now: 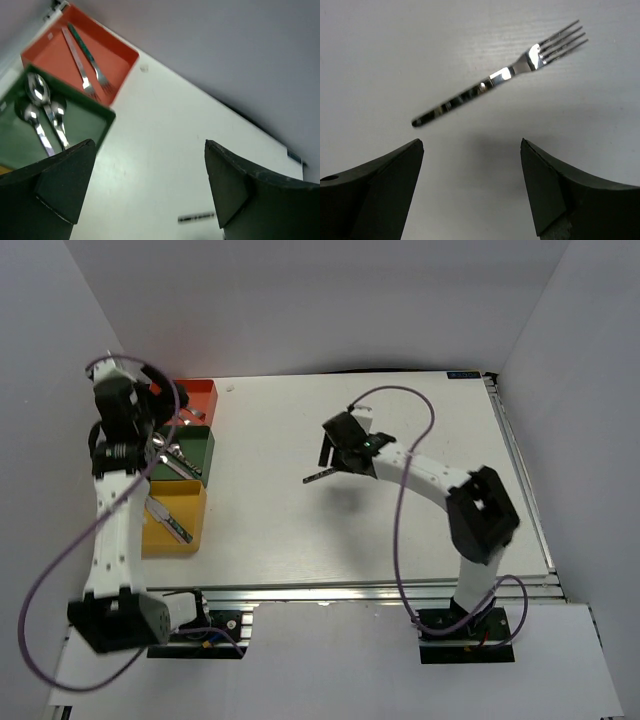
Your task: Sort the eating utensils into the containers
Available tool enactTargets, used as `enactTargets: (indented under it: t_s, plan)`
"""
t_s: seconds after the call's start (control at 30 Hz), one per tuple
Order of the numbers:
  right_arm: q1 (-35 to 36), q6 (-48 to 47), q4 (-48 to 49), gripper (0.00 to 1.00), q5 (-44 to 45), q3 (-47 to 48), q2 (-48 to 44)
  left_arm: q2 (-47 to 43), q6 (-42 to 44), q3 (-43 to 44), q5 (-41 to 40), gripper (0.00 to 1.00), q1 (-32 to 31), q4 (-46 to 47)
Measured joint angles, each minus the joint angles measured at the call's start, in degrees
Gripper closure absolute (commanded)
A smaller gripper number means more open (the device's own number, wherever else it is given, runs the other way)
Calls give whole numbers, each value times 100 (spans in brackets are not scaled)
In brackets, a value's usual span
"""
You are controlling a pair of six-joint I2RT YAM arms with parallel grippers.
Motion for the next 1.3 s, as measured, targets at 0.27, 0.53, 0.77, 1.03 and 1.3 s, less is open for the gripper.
enactTargets:
  t_s: [0.27, 0.53, 0.77, 1.03, 1.3]
  plan:
    - [-48, 1432, -2035, 33, 984, 3593, 2922, -2159, 380, -2380, 120, 2, -197, -555]
    - [-52, 2430, -2341, 87, 1215, 2892, 2946, -2310, 603, -2992, 188, 2, -350, -960]
    - [-190, 2634, -1585, 100, 1032, 1287, 1967, -2330, 455, -3432, 872, 2, -417, -675]
    - [-160, 1119, -46, 100, 133, -1108, -103, -1939, -450, -4172, 1827, 2, -2870, 1071]
    - [55, 625, 824, 100, -389, -1517, -1985, -487, -1064, -4260, 1976, 10, -4557, 3005]
